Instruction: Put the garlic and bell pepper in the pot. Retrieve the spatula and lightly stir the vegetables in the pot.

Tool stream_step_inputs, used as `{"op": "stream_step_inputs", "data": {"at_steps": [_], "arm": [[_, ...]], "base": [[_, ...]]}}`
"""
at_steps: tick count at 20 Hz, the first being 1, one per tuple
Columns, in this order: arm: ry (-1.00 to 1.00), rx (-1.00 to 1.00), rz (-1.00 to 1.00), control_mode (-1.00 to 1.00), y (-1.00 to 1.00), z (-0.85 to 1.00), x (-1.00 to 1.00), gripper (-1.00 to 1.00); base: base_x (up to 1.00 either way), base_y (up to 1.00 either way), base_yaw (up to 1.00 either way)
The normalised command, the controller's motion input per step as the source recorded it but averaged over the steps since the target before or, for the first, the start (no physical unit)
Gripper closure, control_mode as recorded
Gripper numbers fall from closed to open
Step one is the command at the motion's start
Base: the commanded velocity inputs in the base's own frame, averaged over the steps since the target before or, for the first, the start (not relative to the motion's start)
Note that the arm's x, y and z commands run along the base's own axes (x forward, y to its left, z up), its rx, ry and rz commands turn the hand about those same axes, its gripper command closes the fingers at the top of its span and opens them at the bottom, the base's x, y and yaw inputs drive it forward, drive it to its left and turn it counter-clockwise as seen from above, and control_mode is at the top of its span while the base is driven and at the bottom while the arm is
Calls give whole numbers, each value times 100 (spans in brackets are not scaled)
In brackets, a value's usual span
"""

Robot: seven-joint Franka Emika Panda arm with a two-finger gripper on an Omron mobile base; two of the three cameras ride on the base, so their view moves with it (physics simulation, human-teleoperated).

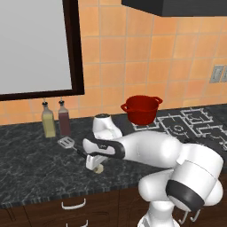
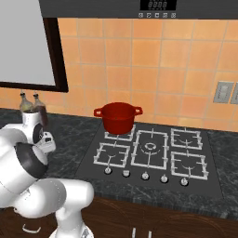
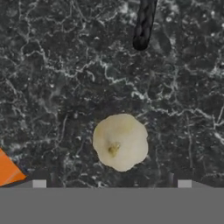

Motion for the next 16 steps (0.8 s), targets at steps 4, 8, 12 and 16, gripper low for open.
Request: {"op": "stream_step_inputs", "data": {"at_steps": [4,8,12,16], "arm": [[7,-1,0,-100,7,-26,2,-100],[9,0,0,-100,2,-24,7,-100],[8,0,0,-100,0,-20,13,-100],[4,0,0,-100,3,-21,10,-100]], "base": [[0,0,0],[0,0,0],[0,0,0],[0,0,0]]}}
